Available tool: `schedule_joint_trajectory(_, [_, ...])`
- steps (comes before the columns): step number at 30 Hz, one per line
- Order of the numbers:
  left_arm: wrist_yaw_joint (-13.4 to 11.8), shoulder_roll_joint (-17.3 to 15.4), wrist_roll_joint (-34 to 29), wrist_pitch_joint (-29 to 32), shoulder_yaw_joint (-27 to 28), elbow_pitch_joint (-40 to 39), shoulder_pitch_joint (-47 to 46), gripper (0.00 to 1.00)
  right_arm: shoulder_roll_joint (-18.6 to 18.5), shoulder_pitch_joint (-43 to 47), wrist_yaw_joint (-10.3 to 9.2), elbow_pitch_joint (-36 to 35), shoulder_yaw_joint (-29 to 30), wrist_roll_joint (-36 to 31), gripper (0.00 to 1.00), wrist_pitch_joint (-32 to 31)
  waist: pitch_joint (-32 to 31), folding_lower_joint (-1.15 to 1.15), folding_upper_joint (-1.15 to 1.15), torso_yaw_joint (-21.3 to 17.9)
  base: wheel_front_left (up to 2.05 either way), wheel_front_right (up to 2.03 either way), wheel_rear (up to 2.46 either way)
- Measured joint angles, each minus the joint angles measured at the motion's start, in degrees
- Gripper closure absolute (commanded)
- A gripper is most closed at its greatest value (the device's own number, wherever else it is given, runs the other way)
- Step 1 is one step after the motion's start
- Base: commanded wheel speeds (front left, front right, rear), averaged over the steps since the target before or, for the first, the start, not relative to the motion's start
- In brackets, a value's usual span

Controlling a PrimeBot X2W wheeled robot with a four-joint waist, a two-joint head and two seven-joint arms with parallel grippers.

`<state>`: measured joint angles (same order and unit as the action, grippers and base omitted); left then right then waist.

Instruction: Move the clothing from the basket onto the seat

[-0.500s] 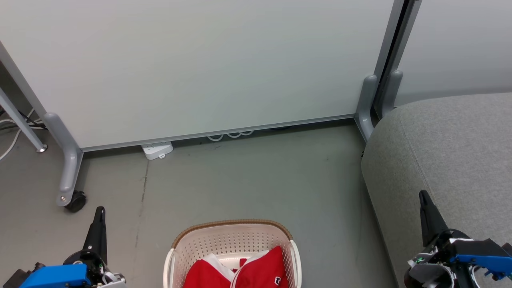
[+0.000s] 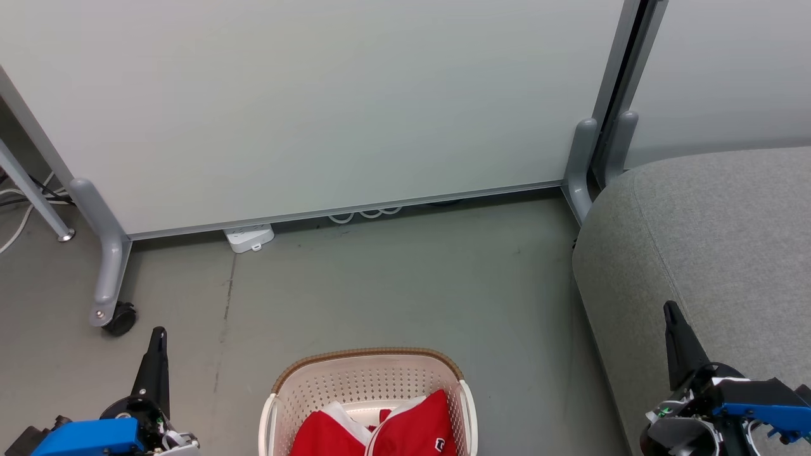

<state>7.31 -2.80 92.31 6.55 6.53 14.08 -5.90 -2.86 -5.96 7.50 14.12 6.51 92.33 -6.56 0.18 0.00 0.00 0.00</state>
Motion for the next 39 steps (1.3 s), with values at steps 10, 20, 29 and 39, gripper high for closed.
schedule_joint_trajectory(10, [0.0,0.0,0.0,0.0,0.0,0.0,0.0,1.0,0.0,0.0,0.0,0.0,0.0,0.0,1.0,0.0,0.0,0.0,0.0,0.0,0.0,0.0,0.0])
schedule_joint_trajectory(20, [0.0,0.0,0.0,0.0,0.0,0.0,0.0,1.0,0.0,0.0,0.0,0.0,0.0,0.0,1.0,0.0,0.0,0.0,0.0,0.0,0.0,0.0,0.0])
schedule_joint_trajectory(29, [0.0,0.0,0.0,0.0,0.0,0.0,0.0,1.0,0.0,0.0,0.0,0.0,0.0,0.0,1.0,0.0,0.0,0.0,0.0,0.0,0.0,0.0,0.0])
schedule_joint_trajectory(39, [-0.1,0.5,0.0,-0.1,-0.1,1.9,1.4,0.0,0.1,1.7,-0.01,1.9,-0.1,0.0,0.0,0.0,0.0,0.0,0.0,0.0,0.0,0.0,0.0])
